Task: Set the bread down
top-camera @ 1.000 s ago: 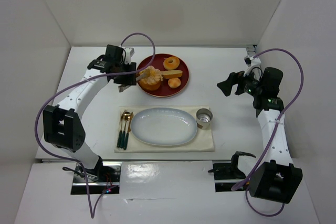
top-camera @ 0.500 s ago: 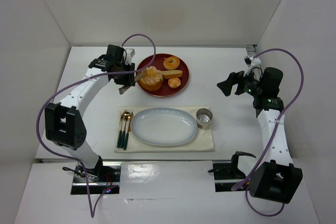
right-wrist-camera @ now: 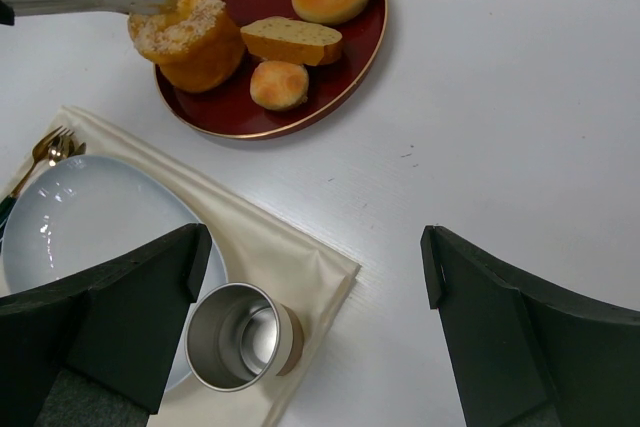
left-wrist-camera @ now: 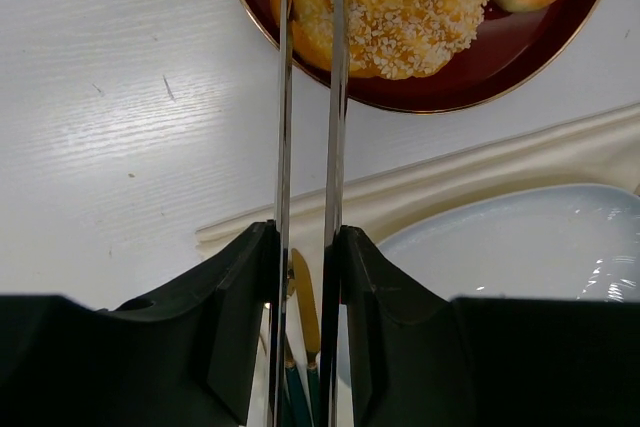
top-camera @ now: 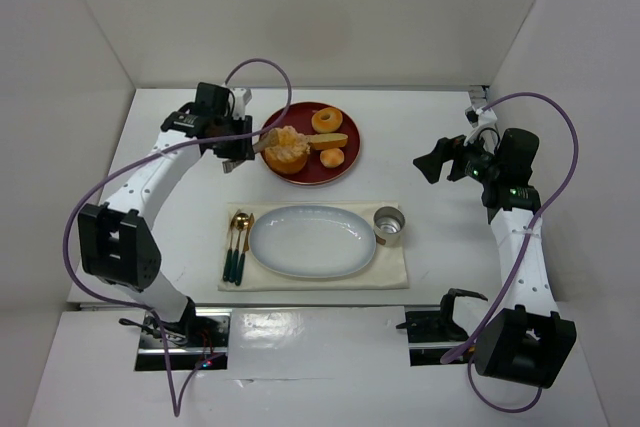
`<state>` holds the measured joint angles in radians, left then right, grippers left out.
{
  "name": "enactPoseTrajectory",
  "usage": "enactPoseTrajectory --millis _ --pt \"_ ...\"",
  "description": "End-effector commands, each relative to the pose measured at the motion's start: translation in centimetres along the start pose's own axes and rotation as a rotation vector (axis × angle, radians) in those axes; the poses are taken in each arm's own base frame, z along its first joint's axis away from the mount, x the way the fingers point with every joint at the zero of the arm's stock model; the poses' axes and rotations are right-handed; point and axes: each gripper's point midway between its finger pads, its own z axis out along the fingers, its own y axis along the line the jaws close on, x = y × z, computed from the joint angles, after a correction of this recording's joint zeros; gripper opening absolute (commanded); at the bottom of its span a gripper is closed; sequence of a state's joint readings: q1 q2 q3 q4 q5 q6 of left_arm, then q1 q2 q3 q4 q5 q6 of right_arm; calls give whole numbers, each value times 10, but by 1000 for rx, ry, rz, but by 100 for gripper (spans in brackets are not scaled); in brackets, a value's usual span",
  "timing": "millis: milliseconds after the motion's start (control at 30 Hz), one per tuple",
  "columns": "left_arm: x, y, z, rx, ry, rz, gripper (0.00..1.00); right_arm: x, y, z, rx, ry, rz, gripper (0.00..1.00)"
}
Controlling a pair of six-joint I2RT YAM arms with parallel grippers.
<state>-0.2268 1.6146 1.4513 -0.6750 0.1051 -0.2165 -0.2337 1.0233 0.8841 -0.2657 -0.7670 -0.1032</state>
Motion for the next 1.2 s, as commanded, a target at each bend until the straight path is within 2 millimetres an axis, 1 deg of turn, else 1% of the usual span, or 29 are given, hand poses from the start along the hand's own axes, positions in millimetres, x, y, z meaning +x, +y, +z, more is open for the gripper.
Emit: enactPoseTrajectory --millis 0,33,67,100,133,167,200,233,300,333,367,467,500,533,600,633,700,733,800,833,867,900,933,967,1033,1067,1133,1167 --pt "-47 -14 -46 64 -198 -8 0 -22 2 -7 9 -53 -63 100" --pt "-51 -17 -52 75 -215 -4 0 -22 2 -7 9 -53 -63 100" --pt "-51 -17 -52 76 -215 -4 0 -22 2 -7 9 -53 -63 100" --pt "-55 -15 -59 71 -229 -8 0 -22 2 -7 9 -53 -63 100" --pt "-59 -16 -63 73 -242 -6 0 -22 2 -7 9 -53 -63 100" --pt "-59 -16 -63 73 -242 -6 0 -22 2 -7 9 -53 -63 100" --pt "-62 -18 -70 75 -254 -4 0 -22 2 -7 9 -53 -63 100" --pt "-62 -18 -70 75 -254 -4 0 -22 2 -7 9 -53 -63 100" --pt "-64 -19 -79 78 -277 0 0 -22 2 -7 9 -53 -63 100" --pt "-62 -21 -82 87 -274 1 0 -22 2 -7 9 -53 -63 100" --pt "-64 -26 -94 104 -299 -2 0 -22 2 -7 9 -53 -63 100" --pt "-57 -33 -112 135 -309 5 0 -22 2 -7 9 -53 -63 100" --pt "-50 -41 -124 162 -318 19 0 -22 2 -7 9 -53 -63 100" --pt "-38 -42 -125 172 -295 16 0 -22 2 -7 9 -53 -63 100" --pt "-21 -50 -132 210 -274 27 0 -22 2 -7 9 -53 -63 100" --pt "-4 -54 -138 225 -256 33 0 -22 2 -7 9 -53 -63 100" --pt "16 -60 -143 260 -230 52 0 -22 2 -7 9 -53 -63 100" --pt "33 -64 -149 280 -216 61 0 -22 4 -7 0 -53 -64 100" --pt "51 -72 -155 325 -191 84 0 -22 4 -7 0 -53 -64 100" --pt "57 -74 -157 334 -192 94 0 -22 4 -7 0 -53 -64 100" --pt "71 -77 -155 351 -158 96 0 -22 4 -7 0 -53 -64 100" --pt "79 -77 -160 359 -155 107 0 -22 4 -7 0 -53 -64 100" --pt "86 -80 -160 376 -144 114 0 -22 4 -7 0 -53 -64 100" --pt "97 -77 -153 372 -118 107 0 -22 4 -7 0 -53 -64 100" --pt "106 -84 -151 395 -107 132 0 -22 4 -7 0 -53 -64 100" --pt "106 -82 -149 386 -109 131 0 -22 4 -7 0 -53 -64 100" --pt "110 -88 -147 403 -87 140 0 -22 4 -7 0 -53 -64 100" --pt "109 -89 -140 399 -67 127 0 -22 4 -7 0 -53 -64 100"
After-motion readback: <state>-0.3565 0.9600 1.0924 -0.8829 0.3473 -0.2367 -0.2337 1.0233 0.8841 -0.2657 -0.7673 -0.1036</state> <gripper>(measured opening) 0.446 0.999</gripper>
